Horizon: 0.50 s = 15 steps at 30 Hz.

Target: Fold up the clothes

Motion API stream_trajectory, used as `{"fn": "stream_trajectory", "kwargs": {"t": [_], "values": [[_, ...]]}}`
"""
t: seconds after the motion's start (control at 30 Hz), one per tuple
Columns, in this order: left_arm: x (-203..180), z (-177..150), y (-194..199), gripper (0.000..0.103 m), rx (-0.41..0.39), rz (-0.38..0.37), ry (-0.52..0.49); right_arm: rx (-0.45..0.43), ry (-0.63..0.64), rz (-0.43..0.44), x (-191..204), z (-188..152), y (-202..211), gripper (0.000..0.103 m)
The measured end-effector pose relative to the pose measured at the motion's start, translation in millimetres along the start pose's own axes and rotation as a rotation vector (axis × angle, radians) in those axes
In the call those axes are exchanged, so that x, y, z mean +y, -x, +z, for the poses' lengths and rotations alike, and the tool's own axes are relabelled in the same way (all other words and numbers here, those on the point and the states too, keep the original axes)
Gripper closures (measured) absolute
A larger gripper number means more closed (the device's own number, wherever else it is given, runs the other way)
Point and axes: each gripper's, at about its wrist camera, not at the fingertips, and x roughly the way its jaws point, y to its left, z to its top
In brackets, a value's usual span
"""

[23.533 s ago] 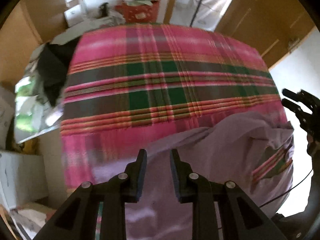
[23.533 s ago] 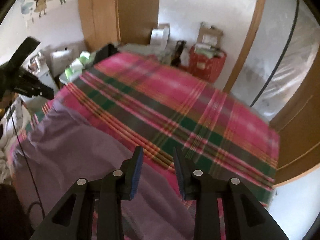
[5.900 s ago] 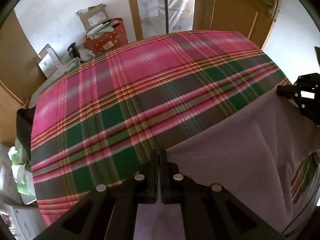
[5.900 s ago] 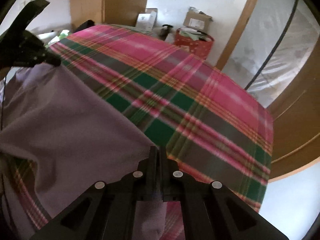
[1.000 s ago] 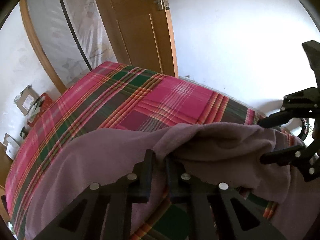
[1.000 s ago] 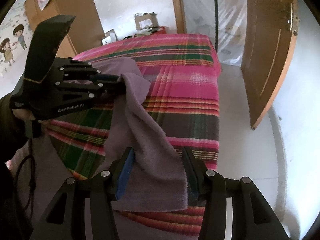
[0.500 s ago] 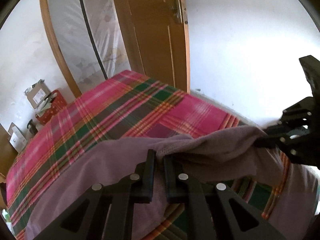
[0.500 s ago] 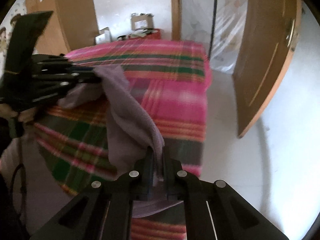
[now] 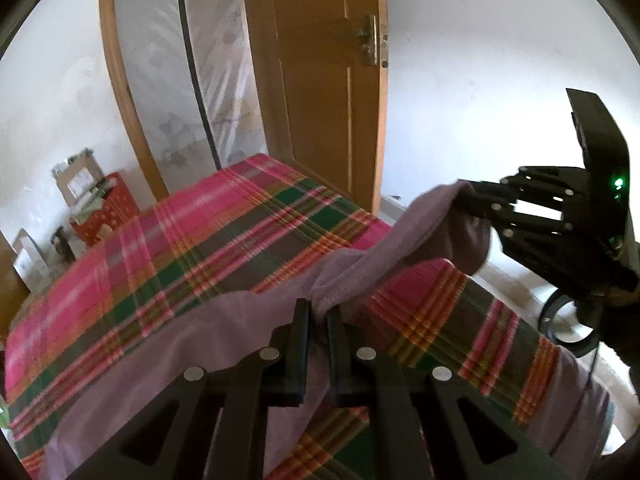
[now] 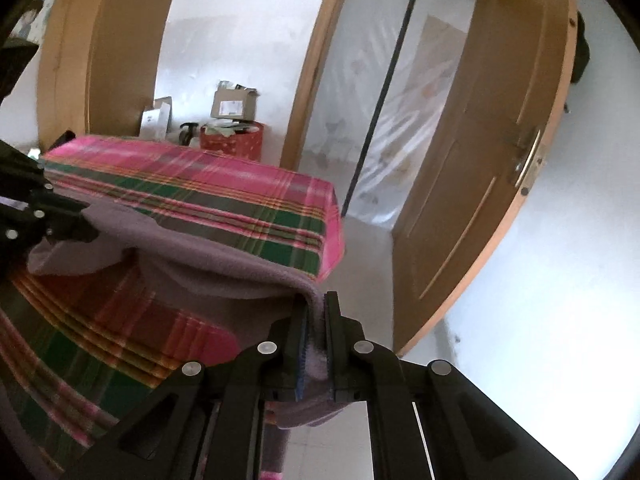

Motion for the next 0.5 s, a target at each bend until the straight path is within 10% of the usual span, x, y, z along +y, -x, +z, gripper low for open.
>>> {"fn": "stream_trajectory", "kwargs": {"t": [0.5], "values": [[-45,-56,-20,0.095,0.218,-0.131,-0.139,0.148,0.071,0.113,6,-72,33,0.095]]}}
